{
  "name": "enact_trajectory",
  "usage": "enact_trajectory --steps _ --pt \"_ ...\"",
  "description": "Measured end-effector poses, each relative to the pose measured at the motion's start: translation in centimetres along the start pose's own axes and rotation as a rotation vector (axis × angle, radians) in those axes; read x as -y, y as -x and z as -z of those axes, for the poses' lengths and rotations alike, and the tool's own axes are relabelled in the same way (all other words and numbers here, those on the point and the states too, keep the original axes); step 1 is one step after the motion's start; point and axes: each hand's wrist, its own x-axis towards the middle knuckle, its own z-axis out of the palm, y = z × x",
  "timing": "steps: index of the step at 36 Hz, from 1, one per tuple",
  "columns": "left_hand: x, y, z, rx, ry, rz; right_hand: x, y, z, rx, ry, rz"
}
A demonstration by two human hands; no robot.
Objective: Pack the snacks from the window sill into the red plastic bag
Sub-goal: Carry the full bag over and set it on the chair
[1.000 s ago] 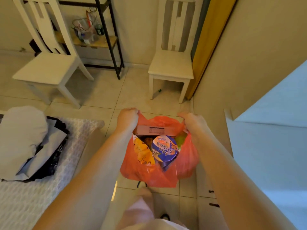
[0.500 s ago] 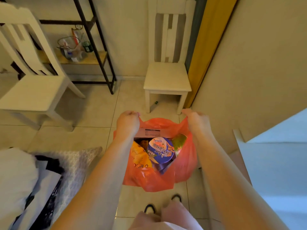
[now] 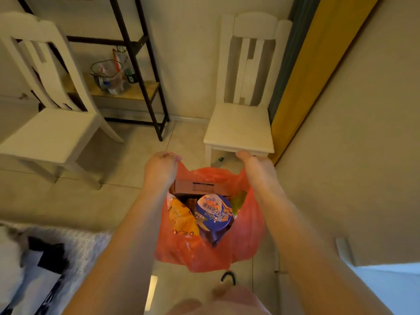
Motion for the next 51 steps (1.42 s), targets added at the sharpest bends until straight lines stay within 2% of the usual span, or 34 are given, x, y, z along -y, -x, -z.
enact_trajectory --steps 3,7,9,12,17,20,27,35,39,41,42,47,51 --pt "-1.5 -1.9 -0.4 -0.004 0.091 0.083 1.3 -2.0 -0.4 0.04 0.008 0.04" --pt "-2.4 -5.2 -0.8 -0.043 -0.08 0.037 2.9 -4.7 -1.1 0.052 0.086 0.051" --pt "-3.0 -6.6 -1.6 0.014 -0.131 0.008 3.8 -6.4 -1.5 0.025 0.14 0.048" --pt "-4.7 -8.9 -2.6 0.035 -0.06 0.038 5.4 -8.9 -2.2 -0.004 0.148 0.044" --pt "-7.4 -13.0 -4.7 0.124 -0.07 -0.025 8.4 -12.2 -3.9 -0.022 0.232 0.074" --pt "-9.2 -15.0 -5.6 0.142 -0.033 -0.085 10.1 -14.4 -4.2 -0.079 0.229 0.05" --pt "-16.0 -18.2 -6.8 0.21 0.044 -0.093 14.2 -18.4 -2.9 -0.173 0.084 0.04" --pt "-22.8 -21.6 -11.1 0.188 0.086 -0.225 19.8 -24.1 -2.1 -0.102 0.115 0.159" --pt "-25.7 -24.2 -12.8 0.108 0.069 -0.264 22.7 -26.8 -0.8 -0.059 0.12 0.201" --pt "-26.5 -24.6 -12.6 0.146 0.099 -0.272 23.6 -26.6 -1.0 -0.06 0.129 0.238" --pt "-29.2 -25.2 -14.9 0.111 0.086 -0.309 25.5 -29.4 0.9 -0.03 0.118 0.237" --pt "-31.1 -27.0 -17.4 0.067 -0.023 -0.341 26.4 -32.6 2.0 0.083 0.118 0.235" --pt "-33.2 -27.6 -20.1 0.083 0.095 -0.282 27.1 -36.3 3.6 0.079 0.13 0.22"
